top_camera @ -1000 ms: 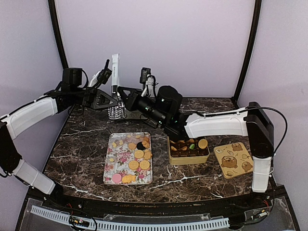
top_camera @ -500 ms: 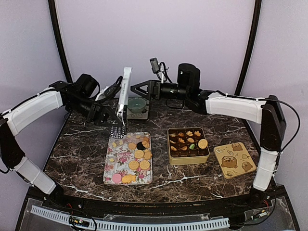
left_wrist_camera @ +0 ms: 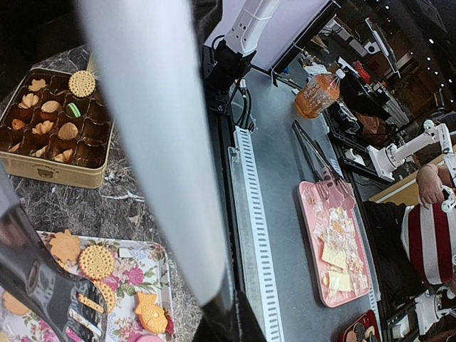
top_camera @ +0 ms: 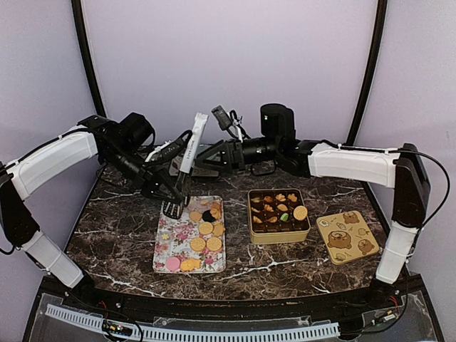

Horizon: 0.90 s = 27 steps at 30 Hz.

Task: Pack the cookies
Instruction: Pass from the left arm to the right

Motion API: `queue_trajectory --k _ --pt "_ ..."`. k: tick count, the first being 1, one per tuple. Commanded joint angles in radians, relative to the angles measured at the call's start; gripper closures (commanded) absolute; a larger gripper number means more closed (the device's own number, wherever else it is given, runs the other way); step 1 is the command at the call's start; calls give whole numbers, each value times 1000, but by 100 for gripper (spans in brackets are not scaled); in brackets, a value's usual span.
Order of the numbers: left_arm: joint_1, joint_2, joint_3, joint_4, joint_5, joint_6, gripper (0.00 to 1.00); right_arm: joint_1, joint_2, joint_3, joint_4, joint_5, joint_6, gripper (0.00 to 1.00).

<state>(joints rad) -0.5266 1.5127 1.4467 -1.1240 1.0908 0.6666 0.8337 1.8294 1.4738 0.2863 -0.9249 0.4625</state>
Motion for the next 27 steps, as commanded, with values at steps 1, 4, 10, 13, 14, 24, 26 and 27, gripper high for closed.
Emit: queue_trajectory --k 1,4,10,13,14,24,26,27 --pt "1 -13 23 -23 -9 13 100 -5 -87 -68 43 -34 -26 21" --pt "0 -18 22 -17 -12 10 100 -6 -116 -95 51 -17 -40 19" --pt "-1 -10 16 20 -32 -5 100 33 -83 2 -36 92 -107 12" --pt "-1 -15 22 29 -39 -8 100 49 -52 53 -86 190 -126 12" --pt "-1 -15 23 29 -44 -6 100 52 -46 61 -97 225 -128 13" --pt "-1 -20 28 14 -61 12 100 98 3 56 8 96 -78 32" --pt "-1 -16 34 4 -63 19 100 101 12 66 -11 81 -85 35" --pt "-1 -14 39 -3 -62 22 100 100 13 66 -16 82 -88 35"
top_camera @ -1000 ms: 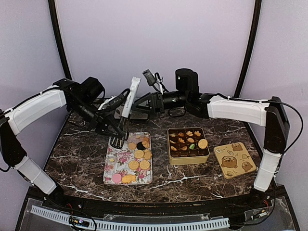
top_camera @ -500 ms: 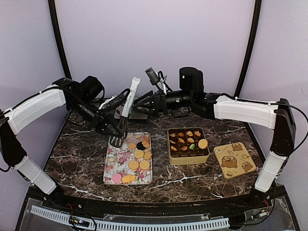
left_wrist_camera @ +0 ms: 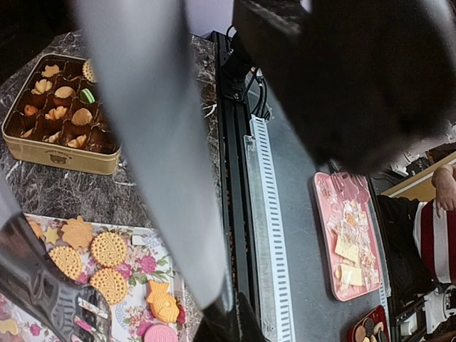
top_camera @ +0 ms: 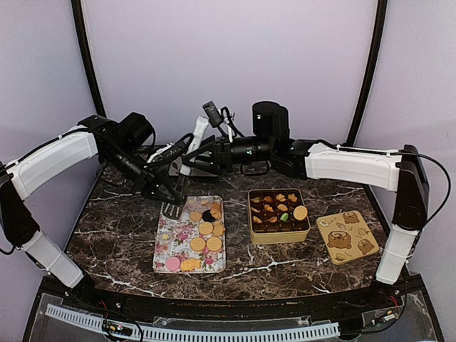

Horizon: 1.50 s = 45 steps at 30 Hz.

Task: Pack the cookies
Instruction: Pass from the left arm to the right

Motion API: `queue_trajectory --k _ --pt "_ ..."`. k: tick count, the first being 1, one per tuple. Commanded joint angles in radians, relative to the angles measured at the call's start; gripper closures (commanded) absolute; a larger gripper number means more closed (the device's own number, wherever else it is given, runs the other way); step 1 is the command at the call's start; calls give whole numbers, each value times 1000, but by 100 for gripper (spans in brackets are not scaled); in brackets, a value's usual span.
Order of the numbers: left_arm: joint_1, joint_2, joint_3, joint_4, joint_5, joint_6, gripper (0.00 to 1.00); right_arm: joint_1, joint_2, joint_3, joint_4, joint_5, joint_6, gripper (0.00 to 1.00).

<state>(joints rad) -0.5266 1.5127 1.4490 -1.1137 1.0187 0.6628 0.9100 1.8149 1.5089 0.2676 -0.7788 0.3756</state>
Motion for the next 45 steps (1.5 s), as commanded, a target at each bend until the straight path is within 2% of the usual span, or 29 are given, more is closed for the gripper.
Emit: queue_trajectory --k 1,8,12,14,17,20,24,33,45 --pt "-1 -13 38 -20 13 29 100 24 28 27 4 -62 -2 36" --pt "-2 -11 47 -44 23 43 100 20 42 26 35 -59 23 48" --pt "-2 -8 59 -55 30 49 100 22 76 35 34 -32 29 40" --pt "-2 -7 63 -61 32 51 100 20 84 36 17 30 24 33" --pt "-4 -9 62 -64 28 59 100 10 80 3 95 33 78 29" --pt "-6 -9 60 -69 8 66 100 -3 70 -36 216 -9 158 28" --pt "-6 -9 58 -70 -1 75 100 -16 66 -54 282 -45 213 35" --pt "-9 4 39 -78 -5 83 100 -34 20 -18 141 3 93 35" --pt "-14 4 30 -107 -58 132 100 -52 93 149 -159 -147 2 50"
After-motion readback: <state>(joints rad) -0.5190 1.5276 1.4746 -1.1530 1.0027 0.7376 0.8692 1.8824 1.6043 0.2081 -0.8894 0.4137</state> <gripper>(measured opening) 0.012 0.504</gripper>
